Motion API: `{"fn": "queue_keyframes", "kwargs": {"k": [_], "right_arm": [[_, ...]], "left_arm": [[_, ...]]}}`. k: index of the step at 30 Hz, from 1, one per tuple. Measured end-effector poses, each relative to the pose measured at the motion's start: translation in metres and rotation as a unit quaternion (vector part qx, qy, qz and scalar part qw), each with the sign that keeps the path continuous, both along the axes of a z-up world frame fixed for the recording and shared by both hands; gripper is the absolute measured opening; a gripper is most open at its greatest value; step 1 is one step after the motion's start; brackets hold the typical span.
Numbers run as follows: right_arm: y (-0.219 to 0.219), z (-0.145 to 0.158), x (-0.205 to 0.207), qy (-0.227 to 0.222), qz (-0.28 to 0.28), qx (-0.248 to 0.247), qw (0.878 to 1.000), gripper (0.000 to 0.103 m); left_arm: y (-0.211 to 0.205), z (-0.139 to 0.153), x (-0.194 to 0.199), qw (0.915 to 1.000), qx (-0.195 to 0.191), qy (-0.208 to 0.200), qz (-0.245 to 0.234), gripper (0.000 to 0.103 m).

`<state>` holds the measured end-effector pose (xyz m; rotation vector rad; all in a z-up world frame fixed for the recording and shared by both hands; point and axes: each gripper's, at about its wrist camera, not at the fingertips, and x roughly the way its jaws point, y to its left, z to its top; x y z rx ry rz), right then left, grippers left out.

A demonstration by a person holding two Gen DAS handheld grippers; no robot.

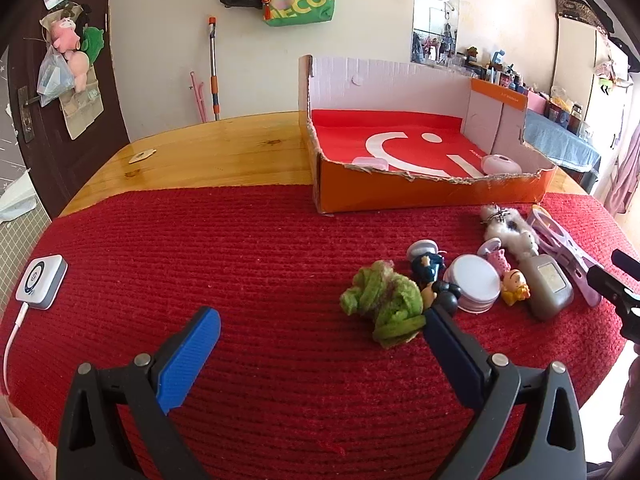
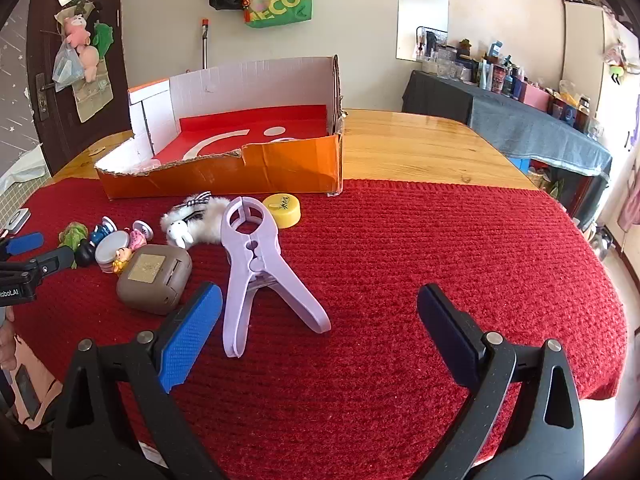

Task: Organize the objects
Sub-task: 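Withdraw both tools from the box back toward the remaining items, then grasp the green fuzzy toy with the left tool while the right tool grasps the lilac clamp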

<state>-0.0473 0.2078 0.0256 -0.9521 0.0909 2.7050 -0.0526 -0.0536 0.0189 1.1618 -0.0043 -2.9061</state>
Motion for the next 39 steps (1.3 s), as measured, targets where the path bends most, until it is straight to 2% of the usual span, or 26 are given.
{"fn": "queue_keyframes", "kwargs": {"k": [11,19,24,30,34,36,39], "right_arm": [[-0.001,-0.001,-0.009,-0.01,0.009,-0.003,1.0,0.1],[0.003,-0.006,-0.018,-0.026,0.019,-0.021,0.999,0.1],[0.009,-0.006,-0.031,-0.043,0.038,-0.056,0.997,0.1],[0.011,-0.003,-0.043,-0.064,0.052,-0.051,0.995,0.1],[0.011,-0.005,-0.047,-0.072,0.061,-0.052,0.994,0.099],[0.01,-0.005,-0.048,-0.07,0.063,-0.05,0.994,0.096],[0.006,-0.006,-0.049,-0.072,0.067,-0.033,0.995,0.086]], "left_arm": [[-0.003,-0.002,-0.005,0.9997,-0.024,-0.003,-0.005,0.103],[0.002,-0.005,-0.014,0.9991,-0.035,-0.013,-0.018,0.103],[0.004,-0.005,-0.022,0.9984,-0.032,-0.028,-0.037,0.103],[0.001,-0.003,-0.03,0.9972,-0.005,-0.047,-0.058,0.096],[0.002,-0.002,-0.032,0.9966,0.002,-0.046,-0.069,0.089],[0.002,-0.002,-0.033,0.9962,0.01,-0.045,-0.074,0.084],[0.004,-0.003,-0.033,0.9957,0.015,-0.041,-0.081,0.079]]}}
